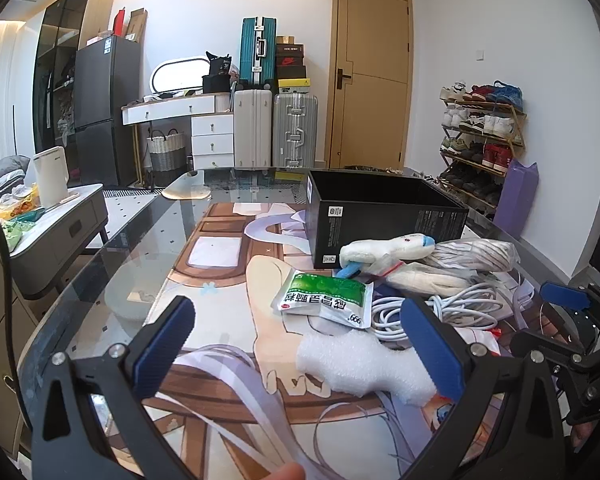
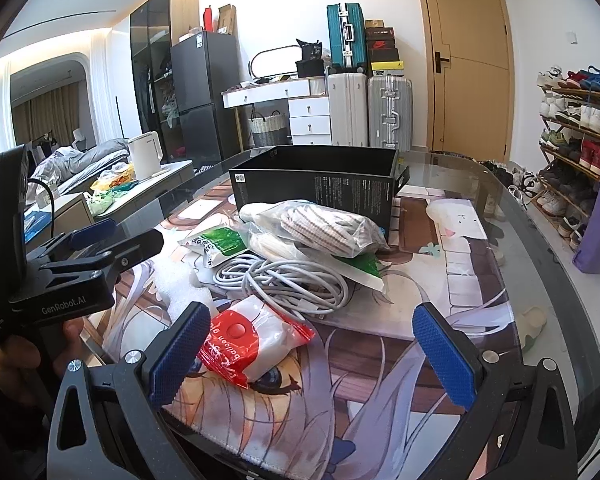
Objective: Organize soft objects
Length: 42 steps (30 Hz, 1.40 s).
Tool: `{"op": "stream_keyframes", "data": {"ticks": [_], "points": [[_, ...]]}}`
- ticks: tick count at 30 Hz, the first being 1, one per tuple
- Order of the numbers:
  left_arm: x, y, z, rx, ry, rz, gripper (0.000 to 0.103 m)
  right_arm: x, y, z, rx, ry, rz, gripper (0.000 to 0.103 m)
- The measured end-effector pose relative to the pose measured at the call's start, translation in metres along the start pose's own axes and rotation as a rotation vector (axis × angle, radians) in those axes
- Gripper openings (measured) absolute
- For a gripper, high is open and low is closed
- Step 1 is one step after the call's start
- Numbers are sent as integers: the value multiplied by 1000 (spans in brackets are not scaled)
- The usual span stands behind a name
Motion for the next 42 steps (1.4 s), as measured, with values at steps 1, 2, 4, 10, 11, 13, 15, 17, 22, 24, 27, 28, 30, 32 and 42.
{"op": "stream_keyframes", "data": {"ticks": [1, 2, 4, 10, 11, 13, 15, 17, 22, 24, 27, 28, 30, 32, 42], "points": [[0, 0, 0, -1, -1, 0, 103, 0, 0, 0, -1, 1, -1, 103], [1, 0, 0, -2, -2, 0, 103, 0, 0, 1, -2, -1, -3, 103], [1, 0, 0, -4, 0, 1, 103, 0, 1, 1, -6, -4, -3, 103], [2, 0, 0, -5, -1, 2, 103, 0, 0, 1, -9, -1, -2, 103], [2, 0, -1, -7, -1, 1, 103, -1, -1, 1, -11, 1, -2, 103], [1, 0, 0, -9, -1, -2, 103, -1, -1, 1, -13, 5, 4, 103], [1, 0, 0, -10, 1, -1, 103, -2, -2, 1, -15, 5, 7, 103], [1, 0, -1, -10, 1, -1, 103, -2, -2, 0, -21, 2, 6, 103], [-3, 0, -2, -21, 5, 7, 103, -4, -4, -1, -30, 0, 7, 103], [-4, -1, -3, -26, 2, 8, 103, -4, -3, -1, -23, 2, 9, 103], [-3, -2, -3, -38, -3, 17, 103, -7, 1, -2, -14, 7, 3, 103], [-3, -2, -3, -43, -5, 17, 103, -8, 2, -2, -9, 10, 3, 103], [-4, -2, -4, -53, -8, 16, 103, -10, 4, -1, -1, 16, 6, 103], [-5, -1, -5, -56, -13, 14, 103, -12, 5, -1, -1, 20, 3, 103], [-4, 1, -3, -49, -29, 55, 103, -19, 11, 2, -2, 45, -3, 103]]}}
Point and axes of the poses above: each gripper's, at about its wrist camera, not at the fingertips, and x roughly against the way its jaws point, y to its left, z to its underside, the point moved 6 cm from there along -x, roughly the way its jaws point, and after that the axes turned 15 degrees about -z, right-handed, at the moved point
